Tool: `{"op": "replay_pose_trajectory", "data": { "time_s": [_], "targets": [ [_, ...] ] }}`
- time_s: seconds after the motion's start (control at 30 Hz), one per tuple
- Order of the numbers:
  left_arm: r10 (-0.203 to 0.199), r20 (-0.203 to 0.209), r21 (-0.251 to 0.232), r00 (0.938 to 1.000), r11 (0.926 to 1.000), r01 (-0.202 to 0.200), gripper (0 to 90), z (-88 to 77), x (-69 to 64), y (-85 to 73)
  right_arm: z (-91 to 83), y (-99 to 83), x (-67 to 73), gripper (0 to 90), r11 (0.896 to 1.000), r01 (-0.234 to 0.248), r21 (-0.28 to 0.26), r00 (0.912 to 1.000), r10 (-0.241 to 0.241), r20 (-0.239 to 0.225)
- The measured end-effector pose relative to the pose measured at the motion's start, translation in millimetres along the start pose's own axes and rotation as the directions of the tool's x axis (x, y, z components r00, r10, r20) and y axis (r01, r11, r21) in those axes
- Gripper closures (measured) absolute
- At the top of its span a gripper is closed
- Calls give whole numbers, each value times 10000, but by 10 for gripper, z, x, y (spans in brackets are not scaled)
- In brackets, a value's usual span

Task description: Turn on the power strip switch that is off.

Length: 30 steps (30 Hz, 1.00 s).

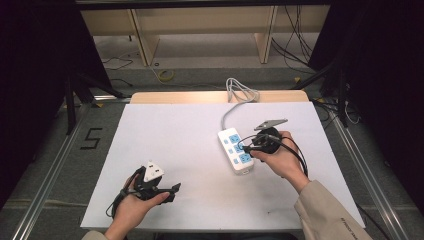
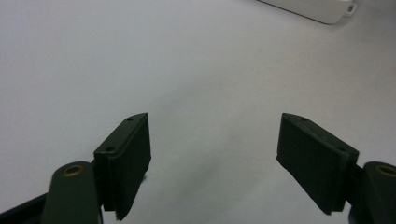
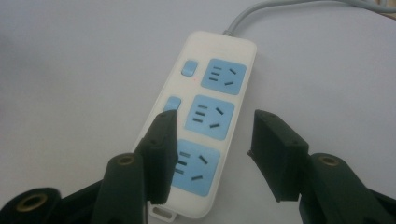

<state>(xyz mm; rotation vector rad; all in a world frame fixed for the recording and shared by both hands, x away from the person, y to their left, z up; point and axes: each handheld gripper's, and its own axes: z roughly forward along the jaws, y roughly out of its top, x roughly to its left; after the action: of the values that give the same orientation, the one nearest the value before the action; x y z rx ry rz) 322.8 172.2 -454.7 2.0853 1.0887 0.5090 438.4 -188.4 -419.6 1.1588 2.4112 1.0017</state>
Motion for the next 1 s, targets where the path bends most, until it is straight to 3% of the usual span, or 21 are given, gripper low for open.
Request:
{"op": "replay_pose_trajectory", "data": {
  "time_s": [0.37, 1.0],
  "targets": [
    [-20, -1, 16, 10000, 10000, 20, 256, -2, 1, -2, -143, -114, -27, 489, 9994, -178, -295, 9997, 174, -153],
    [-92, -7, -27, 10000, 10000, 92, 255, -4, 0, -3, -376, -485, -85, 431, 9979, -294, -578, 9988, 270, -420]
  ]
}}
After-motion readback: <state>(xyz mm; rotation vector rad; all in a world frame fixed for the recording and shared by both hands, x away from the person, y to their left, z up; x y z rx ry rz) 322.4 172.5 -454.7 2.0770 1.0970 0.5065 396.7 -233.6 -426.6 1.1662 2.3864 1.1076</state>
